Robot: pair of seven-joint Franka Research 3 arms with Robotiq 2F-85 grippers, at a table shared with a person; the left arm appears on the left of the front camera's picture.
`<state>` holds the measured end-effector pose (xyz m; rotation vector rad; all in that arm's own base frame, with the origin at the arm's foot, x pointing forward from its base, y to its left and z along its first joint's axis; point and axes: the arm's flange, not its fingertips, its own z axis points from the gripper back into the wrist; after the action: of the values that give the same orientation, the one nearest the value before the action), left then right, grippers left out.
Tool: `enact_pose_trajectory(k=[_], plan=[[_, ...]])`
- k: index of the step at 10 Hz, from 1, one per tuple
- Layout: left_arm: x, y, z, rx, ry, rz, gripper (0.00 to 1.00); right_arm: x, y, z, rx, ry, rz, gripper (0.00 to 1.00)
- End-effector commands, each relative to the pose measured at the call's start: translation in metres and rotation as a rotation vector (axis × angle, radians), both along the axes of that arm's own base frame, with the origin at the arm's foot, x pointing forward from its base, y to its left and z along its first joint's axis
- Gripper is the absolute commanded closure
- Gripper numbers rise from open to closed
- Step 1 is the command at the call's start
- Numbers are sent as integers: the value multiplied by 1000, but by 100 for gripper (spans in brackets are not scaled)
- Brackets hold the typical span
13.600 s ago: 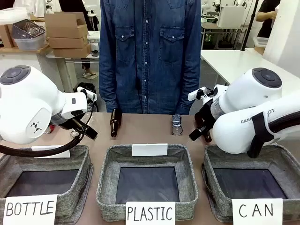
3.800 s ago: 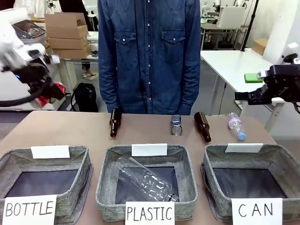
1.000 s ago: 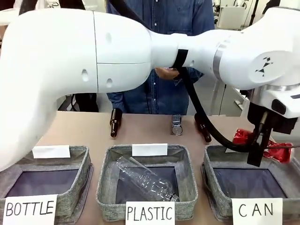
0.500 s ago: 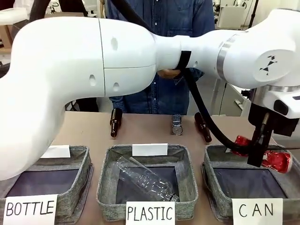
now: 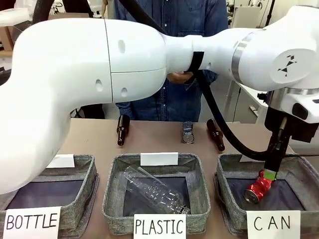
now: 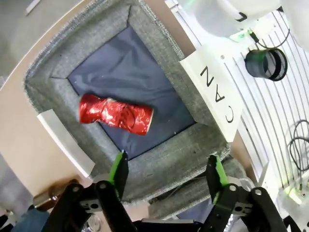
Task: Sort the can waste into the basket.
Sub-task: Pick up the can waste from the table and place it in the right Fabric basket.
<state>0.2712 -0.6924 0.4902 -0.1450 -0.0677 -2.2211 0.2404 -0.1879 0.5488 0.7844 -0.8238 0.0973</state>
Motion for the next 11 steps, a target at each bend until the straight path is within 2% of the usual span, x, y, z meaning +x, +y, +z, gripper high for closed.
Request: enact_pose_trajectory(k=[1, 3, 4, 5, 7, 8, 10, 11], plan=[[5, -11, 7, 15, -22, 27, 0, -1, 0, 2, 1, 16, -15, 0], [7, 2, 12, 39, 5, 41, 0, -1, 0, 2, 1, 16, -15, 0], [2, 20, 23, 118, 36, 55, 0, -1, 0, 2, 1, 16, -15, 0], [-10, 47, 43, 168, 23, 65, 0, 0, 0, 0, 0, 0, 0, 0], [-45, 123, 76, 225, 49, 104, 0, 15, 12, -4, -2, 33, 38, 0], [-53, 153, 84, 208, 50, 144, 0, 22, 20, -4, 2, 40, 54, 0], [-54, 256, 116, 86, 73, 461, 0, 48, 62, 2, 8, 60, 150, 0], [-50, 308, 126, 18, 153, 601, 0, 64, 93, 1, 12, 84, 211, 0]])
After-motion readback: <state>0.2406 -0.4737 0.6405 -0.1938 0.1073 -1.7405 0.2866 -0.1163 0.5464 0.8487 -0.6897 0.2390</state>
